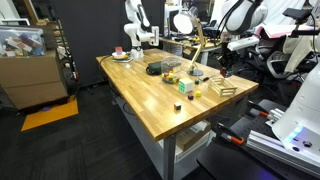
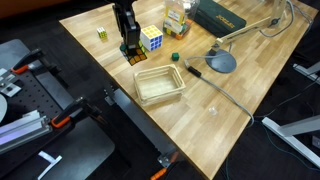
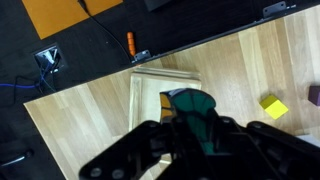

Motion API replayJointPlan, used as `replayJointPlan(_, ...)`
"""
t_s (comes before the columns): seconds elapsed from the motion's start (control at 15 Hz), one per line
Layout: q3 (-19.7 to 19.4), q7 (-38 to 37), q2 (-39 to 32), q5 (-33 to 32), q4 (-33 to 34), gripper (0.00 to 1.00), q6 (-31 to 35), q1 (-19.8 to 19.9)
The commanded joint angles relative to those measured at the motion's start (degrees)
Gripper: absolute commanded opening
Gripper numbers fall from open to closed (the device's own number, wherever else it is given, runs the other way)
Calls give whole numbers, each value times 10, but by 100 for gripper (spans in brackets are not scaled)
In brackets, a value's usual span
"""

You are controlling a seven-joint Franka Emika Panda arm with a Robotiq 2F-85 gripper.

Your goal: Put the smaller Rubik's cube in the wooden box

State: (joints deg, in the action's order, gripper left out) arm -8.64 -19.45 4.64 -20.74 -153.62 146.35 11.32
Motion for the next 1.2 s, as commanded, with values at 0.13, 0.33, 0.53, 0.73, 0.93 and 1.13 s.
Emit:
replayJointPlan(0.13,-18,2,-67,10,54,6,6,11)
replayJointPlan(0.33,-26,27,-106,43,80,6,13,5)
replayJointPlan(0.53,-26,55,-142,88,101,6,19,3)
replayJointPlan(0.73,-29,78,-174,111,120,6,26,1)
replayJointPlan(0.93,-33,89,-199,113,134,6,31,-1)
replayJointPlan(1.13,-34,97,-216,116,141,6,32,0)
